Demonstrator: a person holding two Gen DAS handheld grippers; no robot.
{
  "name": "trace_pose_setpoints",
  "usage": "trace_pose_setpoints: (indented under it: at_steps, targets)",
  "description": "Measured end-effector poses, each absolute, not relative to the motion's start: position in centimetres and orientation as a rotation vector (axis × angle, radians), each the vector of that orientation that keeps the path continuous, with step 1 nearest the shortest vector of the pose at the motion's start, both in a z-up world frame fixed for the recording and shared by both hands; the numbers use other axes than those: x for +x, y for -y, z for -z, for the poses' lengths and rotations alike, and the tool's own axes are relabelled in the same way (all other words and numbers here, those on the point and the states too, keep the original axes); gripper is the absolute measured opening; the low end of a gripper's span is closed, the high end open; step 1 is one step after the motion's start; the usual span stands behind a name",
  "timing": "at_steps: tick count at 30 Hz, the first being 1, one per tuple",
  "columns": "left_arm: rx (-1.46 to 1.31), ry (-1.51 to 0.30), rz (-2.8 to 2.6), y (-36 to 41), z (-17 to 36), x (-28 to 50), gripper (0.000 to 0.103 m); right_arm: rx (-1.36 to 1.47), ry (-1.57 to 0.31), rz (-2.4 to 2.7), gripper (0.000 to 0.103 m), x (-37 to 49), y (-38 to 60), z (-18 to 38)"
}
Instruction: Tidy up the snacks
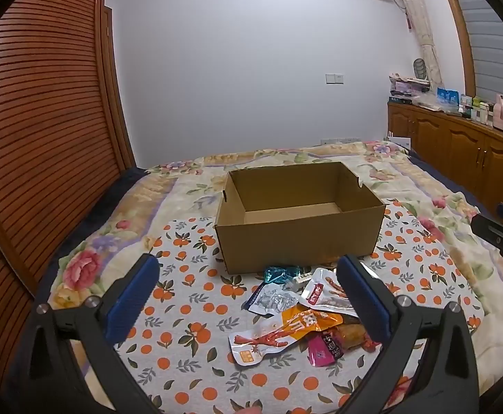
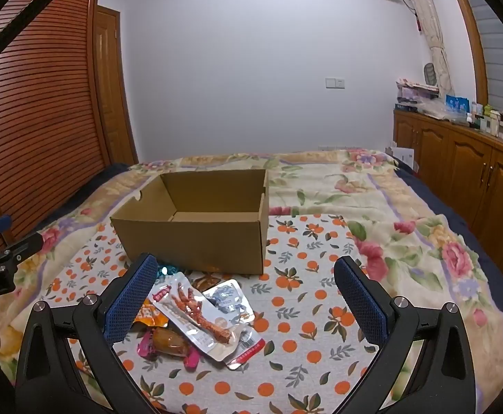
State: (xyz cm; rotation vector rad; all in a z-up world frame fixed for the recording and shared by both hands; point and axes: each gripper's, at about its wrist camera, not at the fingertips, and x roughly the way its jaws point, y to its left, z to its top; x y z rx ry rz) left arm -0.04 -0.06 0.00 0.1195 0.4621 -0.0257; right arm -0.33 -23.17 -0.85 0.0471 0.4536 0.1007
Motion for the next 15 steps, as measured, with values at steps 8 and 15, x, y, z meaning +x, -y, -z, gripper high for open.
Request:
trace_pose_setpoints:
  at_steps: [8,15]
  targets:
    - [0.117,-0.463,0.028,0.29,-0.15,-0.18,0.103,0.048,-0.455,-0.101,0.103,-0.34,23.16,0.84]
    - [0.118,-0.463,0.028,0.29,-0.16,-0.18,0.103,0.047,-0.455,-0.1,0.103,-0.32,23.16,0.83]
